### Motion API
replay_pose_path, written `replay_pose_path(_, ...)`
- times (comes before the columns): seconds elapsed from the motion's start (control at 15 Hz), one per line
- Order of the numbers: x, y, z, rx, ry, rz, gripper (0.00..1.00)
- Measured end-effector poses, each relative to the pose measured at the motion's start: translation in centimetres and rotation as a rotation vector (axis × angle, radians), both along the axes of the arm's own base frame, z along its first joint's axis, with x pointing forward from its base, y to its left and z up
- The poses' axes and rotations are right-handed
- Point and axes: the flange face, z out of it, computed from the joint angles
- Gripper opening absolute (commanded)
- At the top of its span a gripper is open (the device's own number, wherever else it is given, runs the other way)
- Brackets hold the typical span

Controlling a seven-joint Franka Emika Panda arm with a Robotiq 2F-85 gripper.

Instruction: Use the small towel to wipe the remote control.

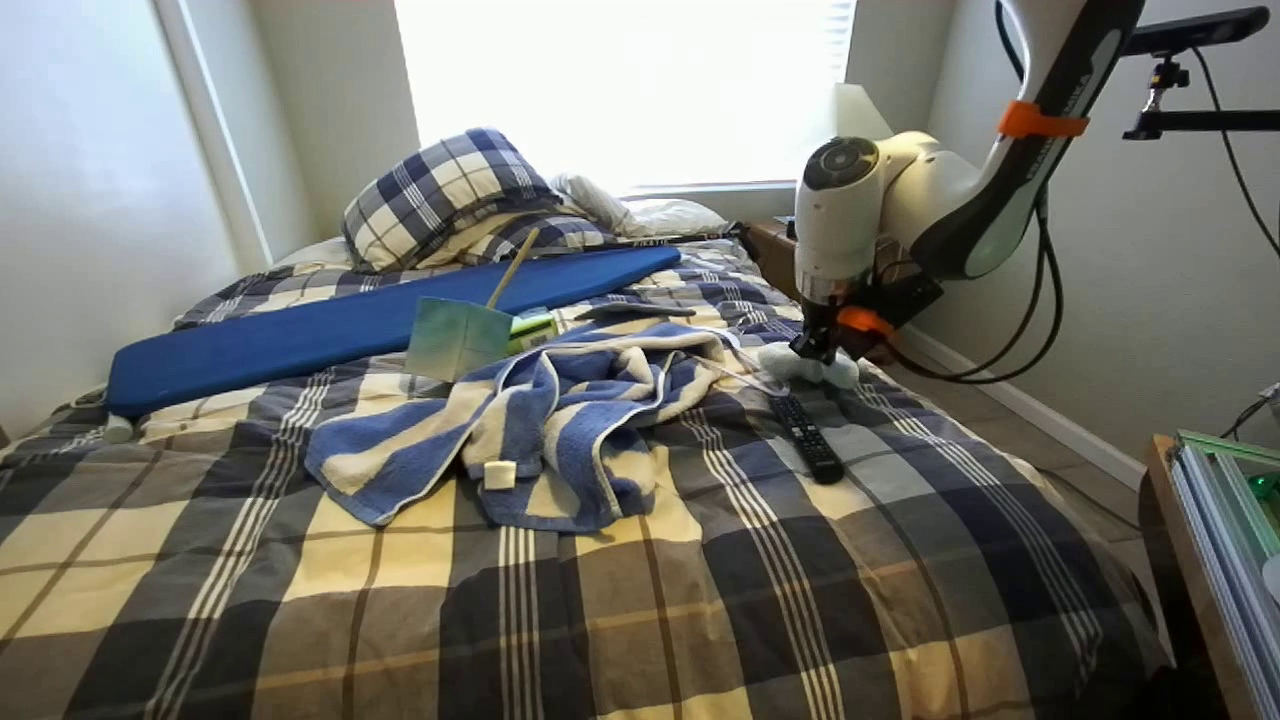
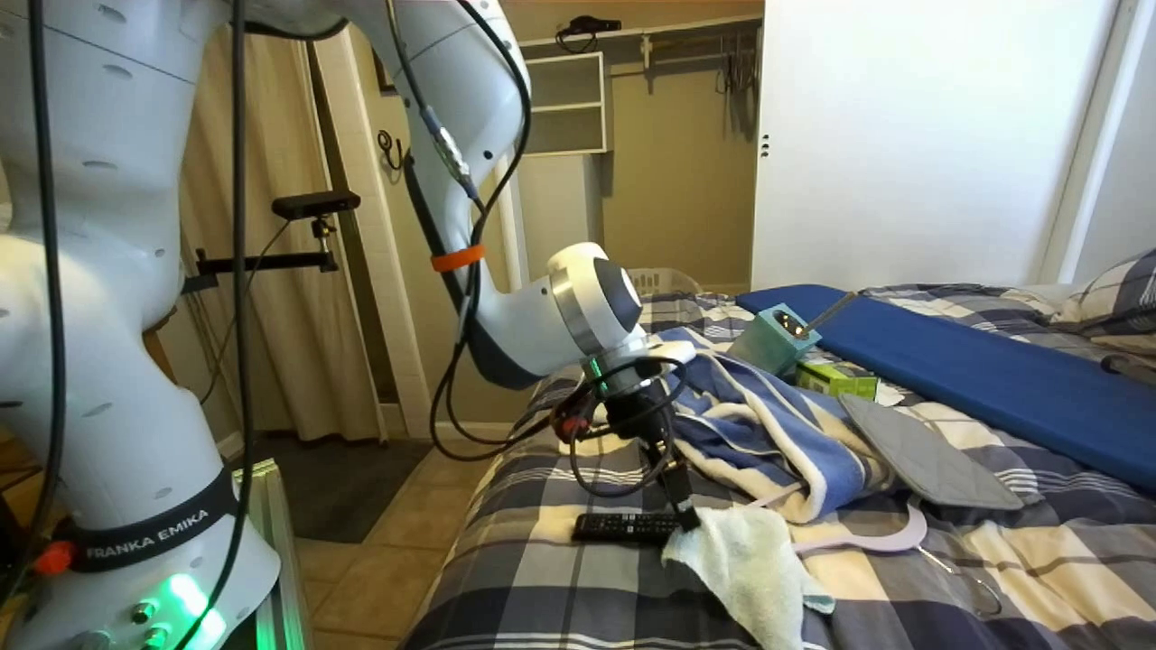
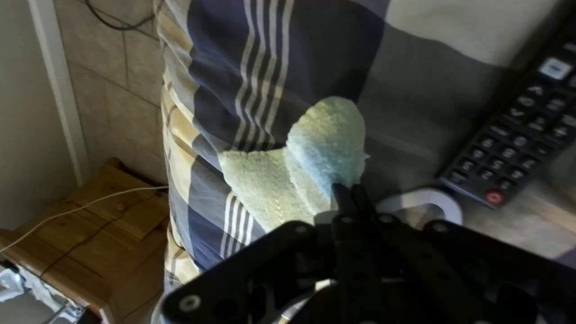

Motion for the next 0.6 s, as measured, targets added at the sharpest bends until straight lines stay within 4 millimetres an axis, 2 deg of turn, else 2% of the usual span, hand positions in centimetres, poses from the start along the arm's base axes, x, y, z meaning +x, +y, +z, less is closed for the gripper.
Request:
replay_pose_path(0.33, -0.3, 5.5, 4.0, 0.132, -0.110, 0.108, 0.00)
replay_pose_path(0.6, -1.4, 9.4, 5.2, 0.239, -0.147, 0.200, 0.00)
